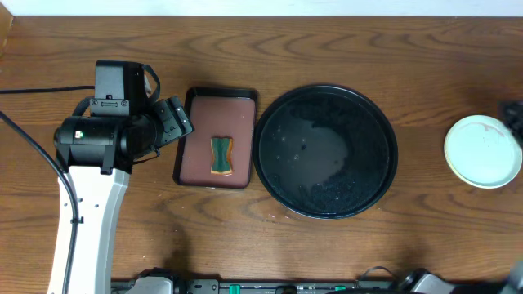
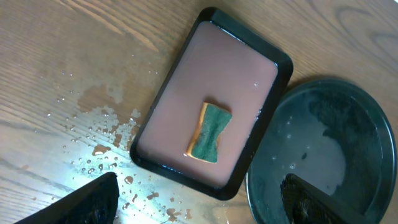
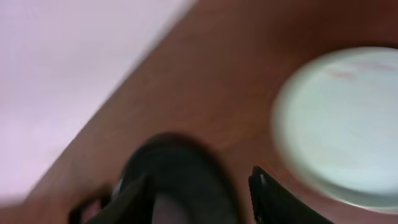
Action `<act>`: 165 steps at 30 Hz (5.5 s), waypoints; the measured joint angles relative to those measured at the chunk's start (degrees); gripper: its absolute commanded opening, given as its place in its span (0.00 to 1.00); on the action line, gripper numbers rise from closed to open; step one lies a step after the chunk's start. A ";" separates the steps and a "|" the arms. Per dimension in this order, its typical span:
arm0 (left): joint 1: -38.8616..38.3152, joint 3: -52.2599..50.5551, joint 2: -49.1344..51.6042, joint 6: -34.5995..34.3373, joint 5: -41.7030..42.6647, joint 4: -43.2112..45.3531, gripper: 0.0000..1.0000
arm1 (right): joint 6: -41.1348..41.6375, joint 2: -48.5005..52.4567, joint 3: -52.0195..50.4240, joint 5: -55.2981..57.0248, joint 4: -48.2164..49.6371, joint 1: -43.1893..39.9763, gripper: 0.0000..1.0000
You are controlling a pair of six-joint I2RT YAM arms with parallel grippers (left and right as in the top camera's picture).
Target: Clean dirty plates on tray and stack at the side
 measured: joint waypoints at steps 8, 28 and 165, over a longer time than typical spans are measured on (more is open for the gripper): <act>0.00 0.00 0.00 0.00 0.02 -0.02 0.84 | -2.49 -21.94 0.11 -0.57 -3.93 20.70 0.99; 0.00 0.00 0.00 0.00 0.00 -0.02 0.84 | -6.45 -39.74 -2.38 8.85 -8.66 33.40 0.99; 1.49 -82.03 -73.11 13.11 -7.13 62.99 0.84 | -10.82 -77.72 -75.03 22.16 43.98 34.80 0.99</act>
